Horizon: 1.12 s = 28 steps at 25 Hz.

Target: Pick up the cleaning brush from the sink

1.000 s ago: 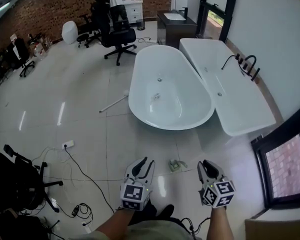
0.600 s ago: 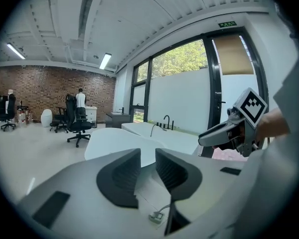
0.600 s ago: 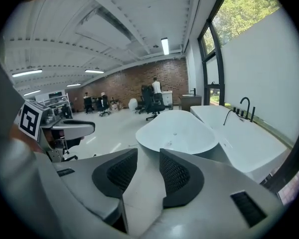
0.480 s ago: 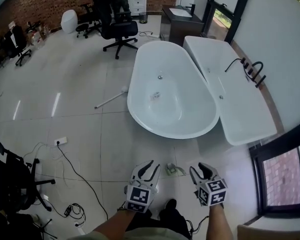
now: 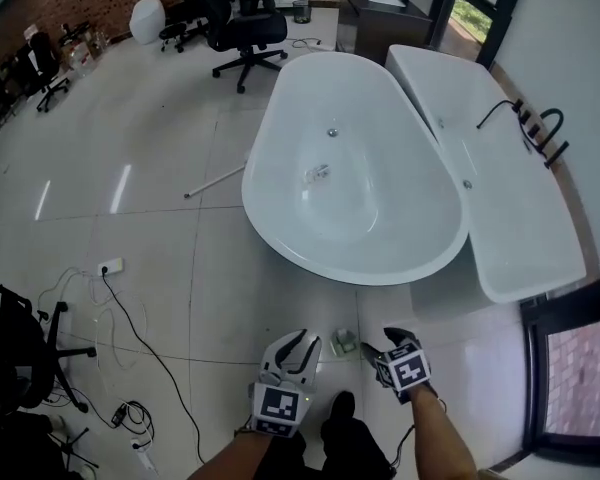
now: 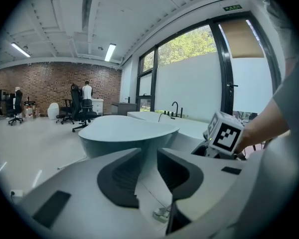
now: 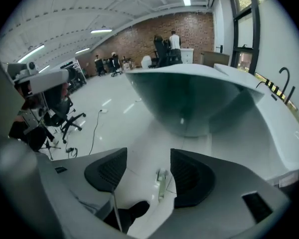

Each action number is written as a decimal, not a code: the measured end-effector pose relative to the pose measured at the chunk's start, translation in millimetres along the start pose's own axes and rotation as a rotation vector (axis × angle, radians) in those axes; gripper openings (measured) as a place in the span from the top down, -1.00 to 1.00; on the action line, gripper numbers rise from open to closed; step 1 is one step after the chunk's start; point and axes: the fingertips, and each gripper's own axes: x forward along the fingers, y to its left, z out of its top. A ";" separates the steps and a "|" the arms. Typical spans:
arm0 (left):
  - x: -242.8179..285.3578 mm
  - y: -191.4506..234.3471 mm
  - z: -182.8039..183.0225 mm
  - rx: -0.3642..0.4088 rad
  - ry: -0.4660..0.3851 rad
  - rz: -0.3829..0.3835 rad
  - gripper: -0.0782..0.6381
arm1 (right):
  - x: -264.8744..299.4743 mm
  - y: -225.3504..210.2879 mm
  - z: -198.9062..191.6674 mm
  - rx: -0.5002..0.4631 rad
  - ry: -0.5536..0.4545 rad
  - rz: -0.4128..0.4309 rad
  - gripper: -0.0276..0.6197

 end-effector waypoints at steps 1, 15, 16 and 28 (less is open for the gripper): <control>16.4 1.2 -19.9 -0.004 0.008 0.001 0.50 | 29.0 -9.5 -11.9 -0.006 0.028 0.007 0.08; 144.4 24.4 -181.1 -0.039 0.076 0.031 0.48 | 257.7 -79.4 -201.2 -0.113 0.716 0.052 -0.11; 147.1 24.7 -183.5 -0.043 0.071 0.030 0.48 | 261.4 -80.3 -212.4 -0.113 0.756 0.043 -0.11; 145.9 48.1 -196.3 -0.063 0.099 0.029 0.48 | 253.7 -115.2 -237.7 -0.281 0.945 -0.204 0.82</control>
